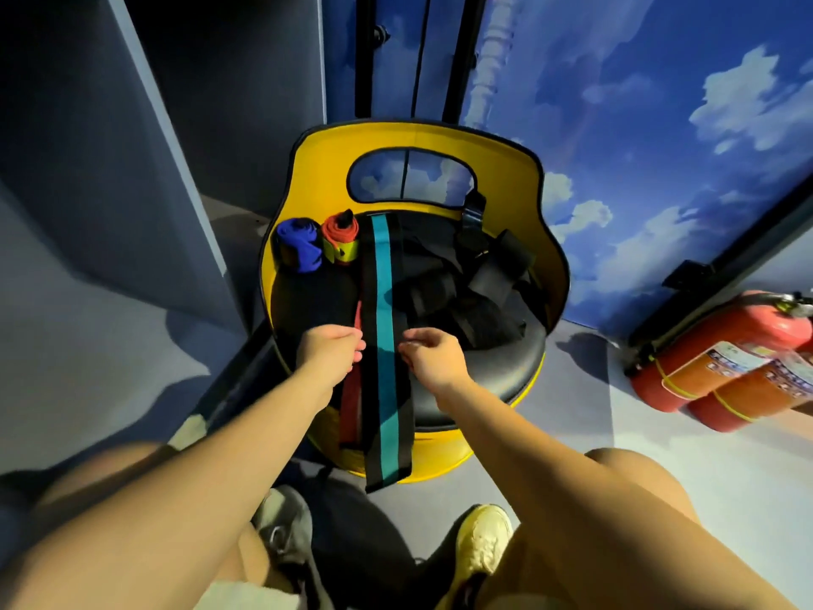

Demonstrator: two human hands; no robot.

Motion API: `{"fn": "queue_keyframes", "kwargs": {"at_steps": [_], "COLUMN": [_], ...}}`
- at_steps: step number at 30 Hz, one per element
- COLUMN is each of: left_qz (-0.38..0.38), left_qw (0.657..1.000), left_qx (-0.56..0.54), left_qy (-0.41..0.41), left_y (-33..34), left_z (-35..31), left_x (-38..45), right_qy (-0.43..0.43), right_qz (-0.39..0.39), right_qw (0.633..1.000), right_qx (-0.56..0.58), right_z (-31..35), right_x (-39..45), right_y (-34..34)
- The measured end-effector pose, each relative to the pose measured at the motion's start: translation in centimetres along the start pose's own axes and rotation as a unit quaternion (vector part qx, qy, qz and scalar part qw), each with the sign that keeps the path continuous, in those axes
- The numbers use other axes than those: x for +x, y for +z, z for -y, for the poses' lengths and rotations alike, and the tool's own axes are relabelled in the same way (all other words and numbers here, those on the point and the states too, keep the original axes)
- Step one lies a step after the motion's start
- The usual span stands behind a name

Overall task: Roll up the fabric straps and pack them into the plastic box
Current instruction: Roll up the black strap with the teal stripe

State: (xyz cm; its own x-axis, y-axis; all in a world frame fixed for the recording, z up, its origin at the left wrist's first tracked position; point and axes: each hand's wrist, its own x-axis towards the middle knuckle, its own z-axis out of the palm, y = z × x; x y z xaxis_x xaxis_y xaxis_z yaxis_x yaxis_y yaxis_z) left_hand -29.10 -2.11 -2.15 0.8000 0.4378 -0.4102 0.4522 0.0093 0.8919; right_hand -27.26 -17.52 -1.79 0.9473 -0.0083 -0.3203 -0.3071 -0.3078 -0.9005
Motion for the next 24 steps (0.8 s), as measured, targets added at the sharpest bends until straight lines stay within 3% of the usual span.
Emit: {"fn": "queue_keyframes", "kwargs": {"at_steps": [6, 12, 20, 24], "left_qz": [-0.053, -0.031, -0.005, 0.003], "left_qw": [0.984, 0.98, 0.996, 0.994], "left_qx": [0.17, 0.194, 0.088, 0.101], "left_qy": [-0.021, 0.015, -0.033, -0.052], "left_y": [-1.6, -1.3, -1.2, -1.4], "left_z": [5.3, 5.5, 6.7, 7.1], "left_x": [-1.5, -1.6, -1.1, -1.3], "right_qy": [-0.064, -0.103, -0.123, -0.127], "right_qz": [-0.003, 0.038, 0.041, 0.043], "right_qw": [0.964, 0.95, 0.951, 0.948], "right_qx": [-0.259, -0.292, -0.28, -0.289], "right_z": [-4.3, -5.1, -5.6, -5.7], "right_x": [-2.5, -2.1, -2.1, -2.3], "right_y": [-1.1, 0.0, 0.8, 0.4]}}
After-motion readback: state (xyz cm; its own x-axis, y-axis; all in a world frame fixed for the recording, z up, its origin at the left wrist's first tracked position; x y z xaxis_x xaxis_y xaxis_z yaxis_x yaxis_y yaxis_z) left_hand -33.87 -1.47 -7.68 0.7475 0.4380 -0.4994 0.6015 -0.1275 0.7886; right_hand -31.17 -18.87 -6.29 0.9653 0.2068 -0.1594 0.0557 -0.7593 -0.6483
